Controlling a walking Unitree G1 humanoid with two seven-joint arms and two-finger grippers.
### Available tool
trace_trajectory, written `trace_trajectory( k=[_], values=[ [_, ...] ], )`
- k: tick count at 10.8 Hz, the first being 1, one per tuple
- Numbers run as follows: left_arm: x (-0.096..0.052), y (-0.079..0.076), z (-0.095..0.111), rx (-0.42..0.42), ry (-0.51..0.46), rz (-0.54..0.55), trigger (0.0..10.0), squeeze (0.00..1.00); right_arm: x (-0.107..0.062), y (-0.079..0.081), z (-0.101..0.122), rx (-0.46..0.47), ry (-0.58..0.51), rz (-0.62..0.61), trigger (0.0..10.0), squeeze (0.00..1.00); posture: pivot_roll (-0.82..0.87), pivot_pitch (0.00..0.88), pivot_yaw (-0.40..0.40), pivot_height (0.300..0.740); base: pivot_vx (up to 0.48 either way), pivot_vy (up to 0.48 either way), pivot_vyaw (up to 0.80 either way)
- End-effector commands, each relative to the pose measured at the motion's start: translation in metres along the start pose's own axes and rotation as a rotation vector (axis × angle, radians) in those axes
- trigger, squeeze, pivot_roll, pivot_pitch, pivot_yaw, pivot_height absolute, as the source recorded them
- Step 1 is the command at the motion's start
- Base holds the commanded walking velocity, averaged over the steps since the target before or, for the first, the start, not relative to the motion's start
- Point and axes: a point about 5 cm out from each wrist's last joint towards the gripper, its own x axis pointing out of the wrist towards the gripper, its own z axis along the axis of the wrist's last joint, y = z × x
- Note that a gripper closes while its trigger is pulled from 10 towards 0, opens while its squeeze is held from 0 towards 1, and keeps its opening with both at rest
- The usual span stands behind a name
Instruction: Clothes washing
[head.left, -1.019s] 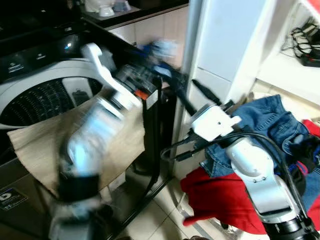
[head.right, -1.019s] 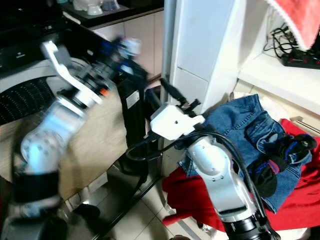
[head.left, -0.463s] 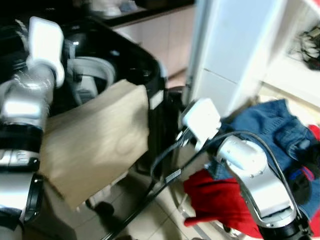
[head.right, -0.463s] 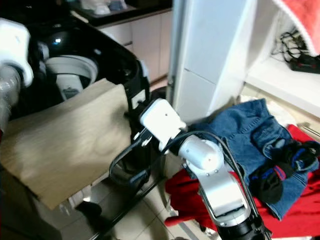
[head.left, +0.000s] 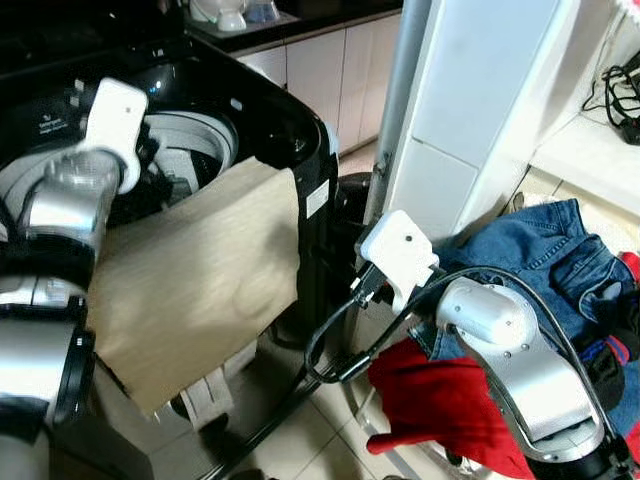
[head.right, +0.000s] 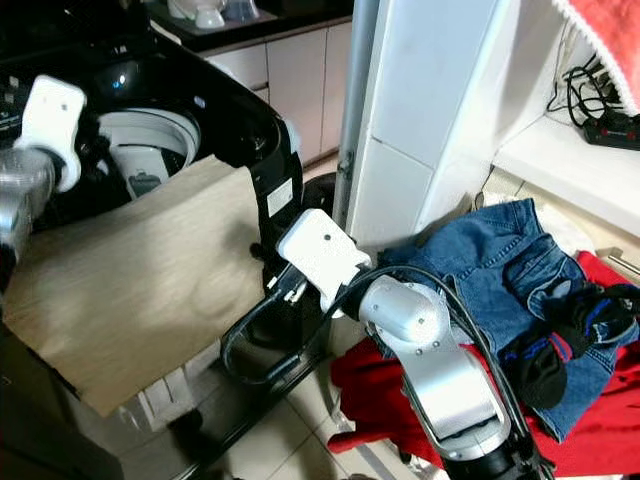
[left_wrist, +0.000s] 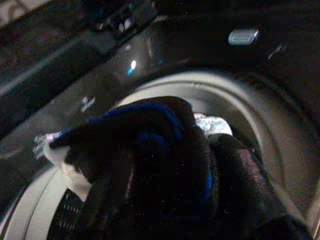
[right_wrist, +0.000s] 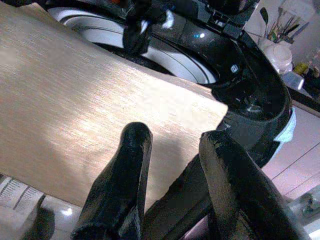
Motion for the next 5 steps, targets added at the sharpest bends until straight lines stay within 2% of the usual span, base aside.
trace_trajectory(
  k=[1,5],
  values=[
    [0.0004,0.0038,0.0026,0.016,0.0,-0.001,10.0,1.0,-0.0001,0.0,0.0062,-0.013,-0.014,0.01,10.0,0.0,-0.07,0.0,0.029,0.74,0.0,0.0,0.0],
    [0.0033,0.0068,0.0044,0.028,-0.005,0.011,10.0,1.0,-0.0023,-0.0073,0.0017,-0.008,0.035,-0.064,10.0,0.0,-0.08,0.0,0.034,0.74,0.0,0.0,0.0]
  ],
)
